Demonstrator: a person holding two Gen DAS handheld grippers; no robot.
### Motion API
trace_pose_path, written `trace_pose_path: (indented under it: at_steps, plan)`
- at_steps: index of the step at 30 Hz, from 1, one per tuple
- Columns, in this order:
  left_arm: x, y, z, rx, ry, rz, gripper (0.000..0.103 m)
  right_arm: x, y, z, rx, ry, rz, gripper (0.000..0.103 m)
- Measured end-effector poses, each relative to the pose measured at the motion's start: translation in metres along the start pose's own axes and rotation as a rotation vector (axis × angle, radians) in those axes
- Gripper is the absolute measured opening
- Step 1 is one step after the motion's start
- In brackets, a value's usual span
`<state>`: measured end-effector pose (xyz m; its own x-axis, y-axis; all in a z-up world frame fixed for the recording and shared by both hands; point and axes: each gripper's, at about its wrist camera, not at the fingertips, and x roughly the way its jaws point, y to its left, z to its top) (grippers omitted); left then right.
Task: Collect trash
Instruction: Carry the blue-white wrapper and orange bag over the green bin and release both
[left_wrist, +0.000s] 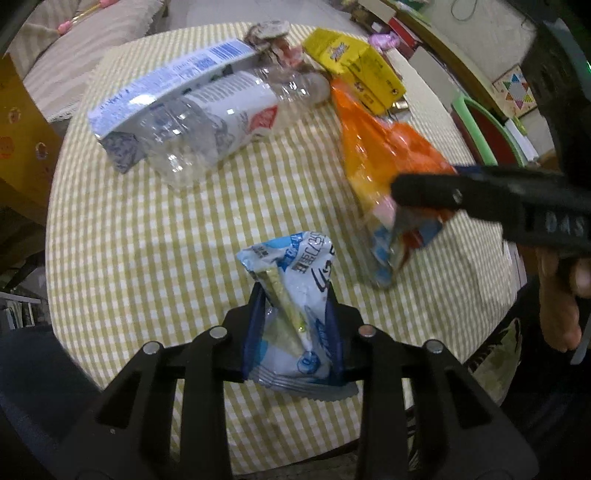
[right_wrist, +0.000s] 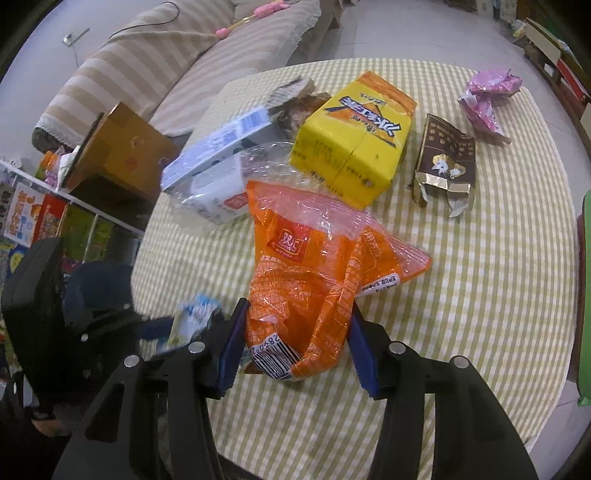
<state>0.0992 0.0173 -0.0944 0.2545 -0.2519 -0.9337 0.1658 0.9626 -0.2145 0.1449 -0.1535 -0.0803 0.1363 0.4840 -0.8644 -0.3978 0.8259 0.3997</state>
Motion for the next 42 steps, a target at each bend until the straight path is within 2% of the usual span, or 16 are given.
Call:
trace_pose_path:
  at_steps: [9,13,18,22,35,42]
  plan:
    - [-0.033,0.022,0.004,-0.047,-0.09,-0.015,0.03,-0.035,-0.002,-0.015,-0.007,-0.056,-0.014,0.049]
    - [-0.044,0.02,0.008,-0.045,-0.126,-0.022,0.03,-0.051,-0.005,-0.019,0.0,-0.097,-0.033,0.049]
    - [-0.05,-0.004,0.031,-0.018,-0.173,-0.027,0.03,-0.073,-0.018,-0.024,0.025,-0.142,-0.052,0.049]
    - [-0.053,-0.026,0.038,0.008,-0.194,-0.045,0.03,-0.088,-0.036,-0.033,0.051,-0.165,-0.072,0.049]
    - [-0.05,-0.098,0.074,0.137,-0.219,-0.112,0.03,-0.133,-0.092,-0.049,0.182,-0.253,-0.165,0.049]
    - [-0.05,-0.141,0.109,0.197,-0.242,-0.185,0.03,-0.162,-0.127,-0.052,0.246,-0.313,-0.245,0.049]
